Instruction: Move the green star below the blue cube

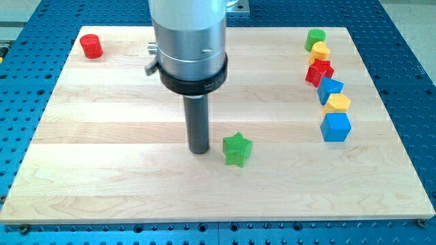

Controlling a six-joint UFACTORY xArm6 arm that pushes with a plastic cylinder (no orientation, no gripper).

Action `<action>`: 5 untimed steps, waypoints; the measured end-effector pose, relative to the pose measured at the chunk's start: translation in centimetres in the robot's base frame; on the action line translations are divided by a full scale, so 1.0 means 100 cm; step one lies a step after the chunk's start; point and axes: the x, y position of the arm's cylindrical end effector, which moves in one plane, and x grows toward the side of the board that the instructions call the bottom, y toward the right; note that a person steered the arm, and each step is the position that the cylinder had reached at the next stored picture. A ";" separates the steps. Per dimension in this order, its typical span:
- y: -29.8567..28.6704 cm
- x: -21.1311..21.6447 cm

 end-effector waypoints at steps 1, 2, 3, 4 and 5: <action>0.056 0.001; 0.053 0.003; 0.039 0.023; 0.095 0.023; 0.117 0.022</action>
